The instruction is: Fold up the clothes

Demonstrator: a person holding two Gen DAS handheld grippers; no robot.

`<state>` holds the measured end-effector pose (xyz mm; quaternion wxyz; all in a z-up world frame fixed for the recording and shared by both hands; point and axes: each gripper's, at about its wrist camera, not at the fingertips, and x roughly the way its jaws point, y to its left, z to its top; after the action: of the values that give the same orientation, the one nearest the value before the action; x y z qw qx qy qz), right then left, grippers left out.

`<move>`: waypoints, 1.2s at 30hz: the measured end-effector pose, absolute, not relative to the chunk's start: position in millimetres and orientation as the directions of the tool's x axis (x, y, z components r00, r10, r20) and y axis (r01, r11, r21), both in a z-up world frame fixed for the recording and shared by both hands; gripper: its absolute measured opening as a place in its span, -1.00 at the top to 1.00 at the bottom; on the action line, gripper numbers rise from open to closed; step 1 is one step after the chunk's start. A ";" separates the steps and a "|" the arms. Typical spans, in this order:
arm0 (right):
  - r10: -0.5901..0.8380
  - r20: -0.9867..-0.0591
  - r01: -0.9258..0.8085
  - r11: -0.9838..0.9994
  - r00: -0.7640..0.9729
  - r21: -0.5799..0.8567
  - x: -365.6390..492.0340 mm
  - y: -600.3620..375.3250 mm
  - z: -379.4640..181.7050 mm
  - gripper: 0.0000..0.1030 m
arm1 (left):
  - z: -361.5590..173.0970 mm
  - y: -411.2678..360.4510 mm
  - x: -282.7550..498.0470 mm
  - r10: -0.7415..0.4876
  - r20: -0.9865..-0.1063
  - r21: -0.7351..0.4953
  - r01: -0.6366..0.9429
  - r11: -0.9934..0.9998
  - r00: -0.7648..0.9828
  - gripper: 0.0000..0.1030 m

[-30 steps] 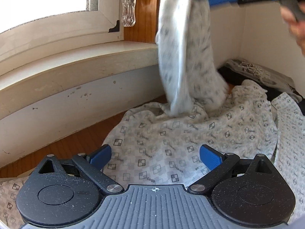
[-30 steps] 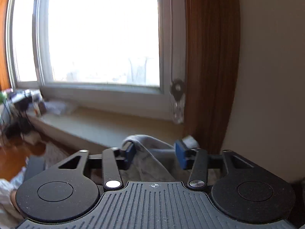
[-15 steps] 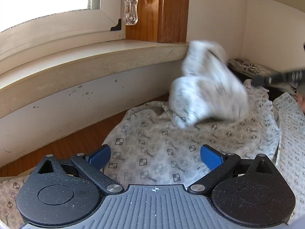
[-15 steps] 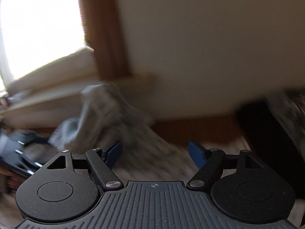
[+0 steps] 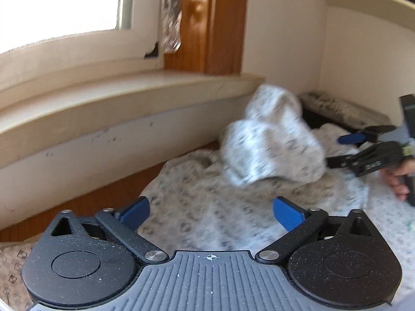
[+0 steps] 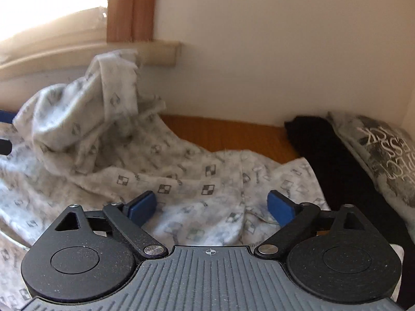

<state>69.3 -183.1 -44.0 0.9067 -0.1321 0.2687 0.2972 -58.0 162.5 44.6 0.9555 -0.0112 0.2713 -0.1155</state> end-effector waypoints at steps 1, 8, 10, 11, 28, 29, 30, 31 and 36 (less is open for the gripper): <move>0.472 -0.564 -0.609 0.789 0.678 -0.073 69.5 -184.6 -43.5 -0.89 | 47.7 161.6 -59.9 -0.244 -0.507 -0.104 0.223 0.969 0.827 -0.89; 0.496 -0.548 -0.606 0.795 0.673 -0.025 70.7 -195.1 -39.9 -0.91 | 53.0 135.3 -49.0 -0.388 -0.545 -0.346 0.223 0.912 0.743 -0.21; 0.503 -0.543 -0.605 0.796 0.672 -0.011 71.0 -198.1 -38.9 -0.92 | 54.3 120.1 -46.3 -0.375 -0.546 -0.337 0.213 0.917 0.749 -0.32; 0.507 -0.543 -0.606 0.796 0.670 -0.004 71.4 -199.4 -38.2 -0.92 | 55.6 112.9 -43.5 -0.366 -0.541 -0.333 0.207 0.920 0.757 -0.47; 0.505 -0.532 -0.586 0.810 0.680 0.021 73.0 -204.3 -37.9 -0.94 | 102.0 132.4 -17.5 -0.259 -0.522 -0.233 0.156 0.960 0.813 0.86; 0.509 -0.531 -0.585 0.811 0.678 0.030 73.7 -205.5 -37.9 -0.94 | 117.0 144.4 -24.8 -0.258 -0.507 -0.228 0.160 0.960 0.823 0.86; 0.516 -0.526 -0.587 0.809 0.676 0.039 73.9 -206.9 -37.6 -0.94 | 133.4 156.9 -33.9 -0.250 -0.493 -0.216 0.162 0.963 0.833 0.86; 0.523 -0.522 -0.589 0.807 0.674 0.049 73.9 -208.4 -37.2 -0.94 | 149.4 169.6 -42.9 -0.241 -0.480 -0.202 0.161 0.966 0.844 0.86; 0.531 -0.526 -0.588 0.806 0.665 0.071 77.4 -210.4 -37.3 -0.94 | 194.0 230.0 -76.2 -0.094 -0.461 -0.111 0.048 0.993 0.882 0.86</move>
<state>77.4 -210.4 -37.3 0.9108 -0.0523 0.2710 0.3070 -76.2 230.0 194.0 0.9690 -0.0479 0.2396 -0.0368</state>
